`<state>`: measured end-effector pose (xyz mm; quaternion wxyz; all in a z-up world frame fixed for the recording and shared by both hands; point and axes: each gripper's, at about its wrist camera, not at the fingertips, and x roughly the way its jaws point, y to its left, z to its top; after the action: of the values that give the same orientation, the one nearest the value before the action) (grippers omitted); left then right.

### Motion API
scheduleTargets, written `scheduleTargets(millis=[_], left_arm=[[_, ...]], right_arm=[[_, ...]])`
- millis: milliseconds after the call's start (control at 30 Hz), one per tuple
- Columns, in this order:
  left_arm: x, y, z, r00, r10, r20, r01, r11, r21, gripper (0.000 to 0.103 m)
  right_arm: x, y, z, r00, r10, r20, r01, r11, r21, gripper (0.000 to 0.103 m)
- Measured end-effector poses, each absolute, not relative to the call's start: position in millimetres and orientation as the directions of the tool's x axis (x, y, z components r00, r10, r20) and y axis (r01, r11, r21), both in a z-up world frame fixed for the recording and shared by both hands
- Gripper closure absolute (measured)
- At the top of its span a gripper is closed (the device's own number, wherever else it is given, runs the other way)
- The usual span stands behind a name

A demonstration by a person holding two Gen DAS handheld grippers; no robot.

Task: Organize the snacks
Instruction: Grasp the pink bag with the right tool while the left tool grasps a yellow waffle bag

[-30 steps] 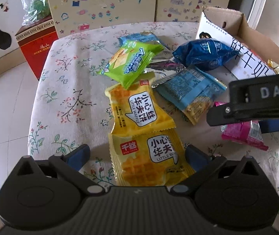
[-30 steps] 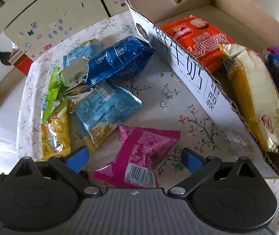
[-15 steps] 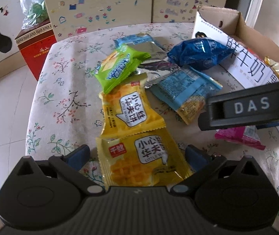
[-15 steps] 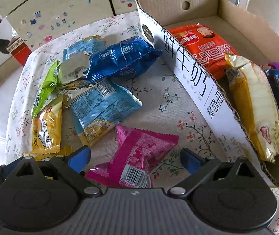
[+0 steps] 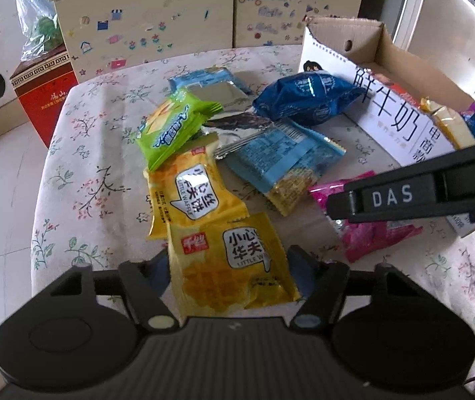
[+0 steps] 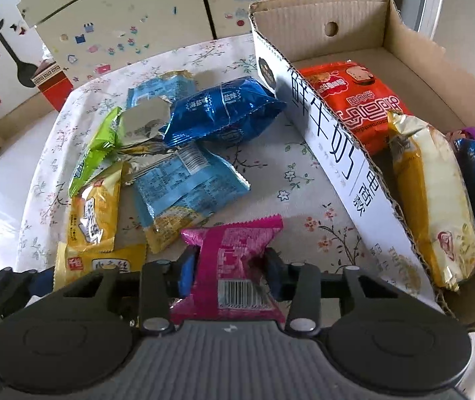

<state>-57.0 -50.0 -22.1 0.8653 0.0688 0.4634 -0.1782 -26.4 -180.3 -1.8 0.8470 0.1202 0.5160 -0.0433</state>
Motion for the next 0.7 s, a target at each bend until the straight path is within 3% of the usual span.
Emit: scheduleTargets(millis=[167,333,700], left_arm=[[-60,-52,-19,0.513,-0.255,-0.82,0.382,0.923,-0.048,0.043],[-62,-50,-12,0.516,-0.284,-0.808,0.386,0.92,-0.076,0.059],[-60,-39,-4,0.516,-0.315,-0.796,0.356,0.925,-0.136,0.067]], right_arm=[[-33,-181,6,0.493,0.085,-0.866,0.178,0.964,0.196,0.064],[-36,-187,10,0.511,0.124,-0.851,0.172,0.955,0.243,0.065],[-45,-204,20,0.541,0.171,-0.823,0.196,0.927,0.321,0.065]])
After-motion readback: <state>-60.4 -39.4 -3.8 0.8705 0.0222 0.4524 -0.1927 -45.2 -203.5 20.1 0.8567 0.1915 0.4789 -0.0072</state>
